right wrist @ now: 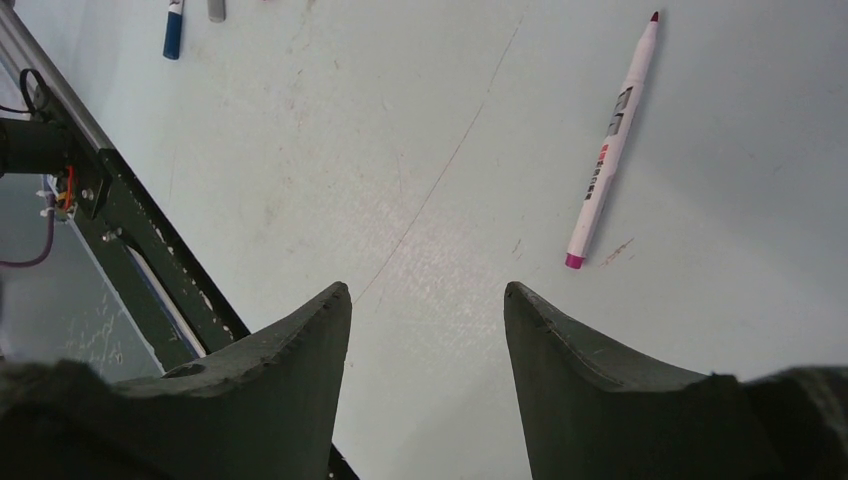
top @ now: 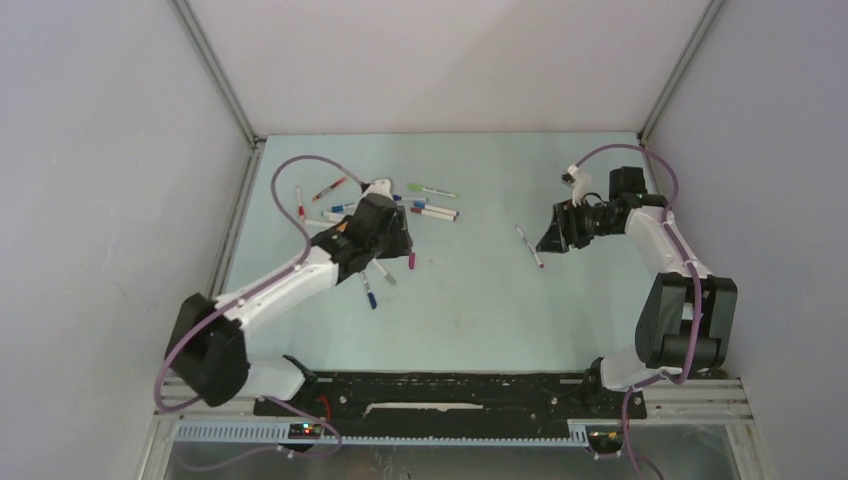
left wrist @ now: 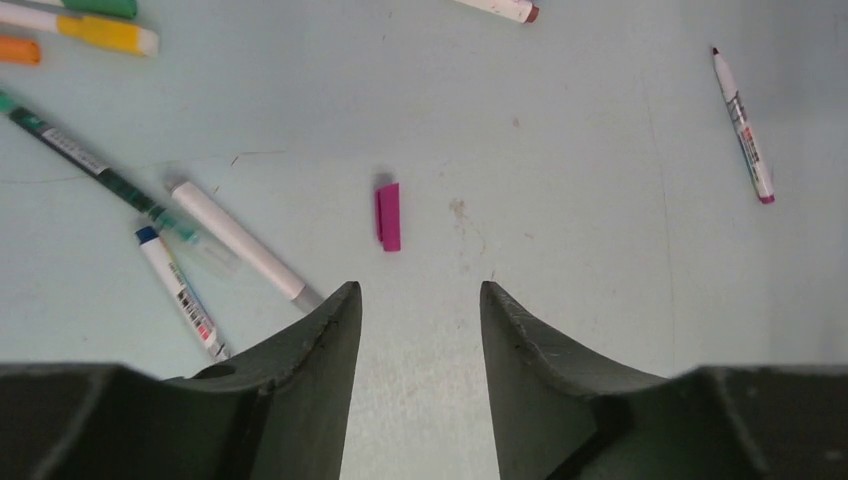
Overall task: Open the pen caps
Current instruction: Pick up the pen from the center of the board.
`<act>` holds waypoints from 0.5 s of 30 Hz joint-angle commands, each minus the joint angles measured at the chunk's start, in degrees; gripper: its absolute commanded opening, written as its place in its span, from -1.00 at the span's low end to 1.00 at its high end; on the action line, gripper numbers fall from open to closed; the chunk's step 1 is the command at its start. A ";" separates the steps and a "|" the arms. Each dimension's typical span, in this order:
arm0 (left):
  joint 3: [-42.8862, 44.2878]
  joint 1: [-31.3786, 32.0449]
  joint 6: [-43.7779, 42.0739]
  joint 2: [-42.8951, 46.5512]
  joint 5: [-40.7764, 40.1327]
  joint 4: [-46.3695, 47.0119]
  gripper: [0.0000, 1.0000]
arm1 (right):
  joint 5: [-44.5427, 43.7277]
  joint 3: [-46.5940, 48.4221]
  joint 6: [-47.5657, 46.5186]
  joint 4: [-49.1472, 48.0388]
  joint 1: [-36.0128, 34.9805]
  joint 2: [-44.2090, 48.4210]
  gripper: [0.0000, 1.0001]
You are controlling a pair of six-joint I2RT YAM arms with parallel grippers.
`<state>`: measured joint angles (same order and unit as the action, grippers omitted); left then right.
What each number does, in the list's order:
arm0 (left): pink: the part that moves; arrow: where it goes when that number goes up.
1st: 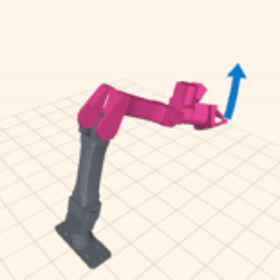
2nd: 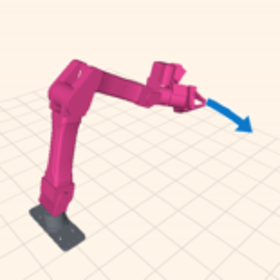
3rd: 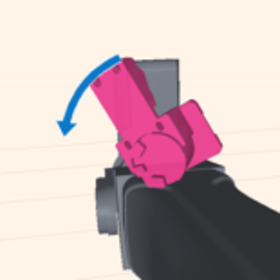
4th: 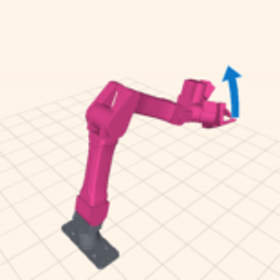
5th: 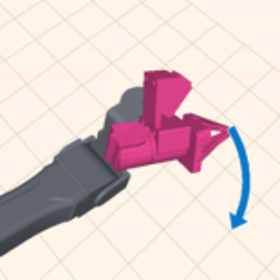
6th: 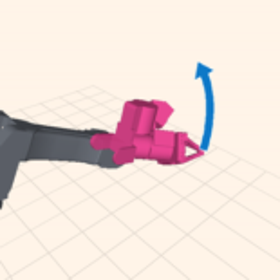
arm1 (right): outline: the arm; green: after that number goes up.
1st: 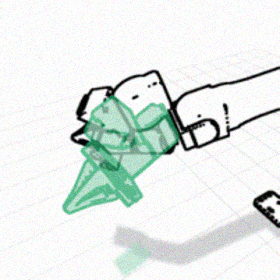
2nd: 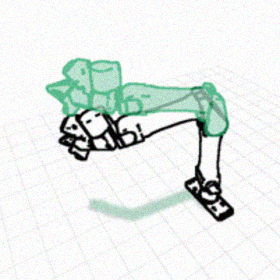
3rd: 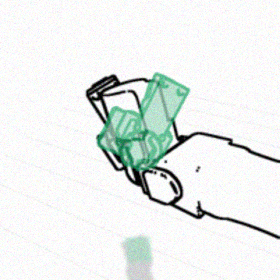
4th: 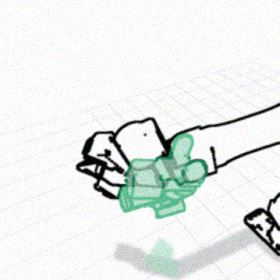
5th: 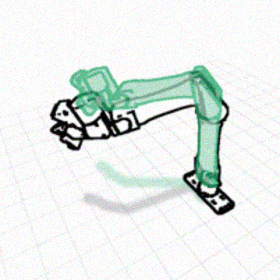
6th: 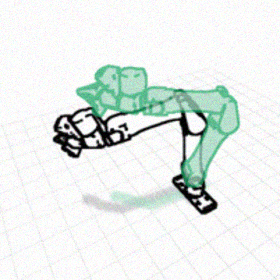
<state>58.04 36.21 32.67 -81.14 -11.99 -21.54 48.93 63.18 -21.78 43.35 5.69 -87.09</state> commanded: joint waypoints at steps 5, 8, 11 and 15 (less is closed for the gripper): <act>-17.95 -0.50 0.94 20.50 -4.18 10.16 0.30 | 3.43 1.97 -2.38 1.73 0.89 3.35 0.22; -22.24 -1.19 2.66 25.18 -5.32 11.67 0.38 | 3.50 1.74 -2.47 1.66 1.07 3.48 0.22; -24.97 -1.91 4.33 27.25 -5.86 11.91 0.40 | 3.63 1.62 -2.47 1.72 1.13 3.63 0.22; -27.56 -2.92 6.62 27.90 -6.00 12.50 0.45 | 3.72 1.62 -2.54 1.74 1.16 3.56 0.22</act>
<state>33.08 34.41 36.07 -54.17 -16.29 -12.01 51.27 63.18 -23.20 44.93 6.57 -85.17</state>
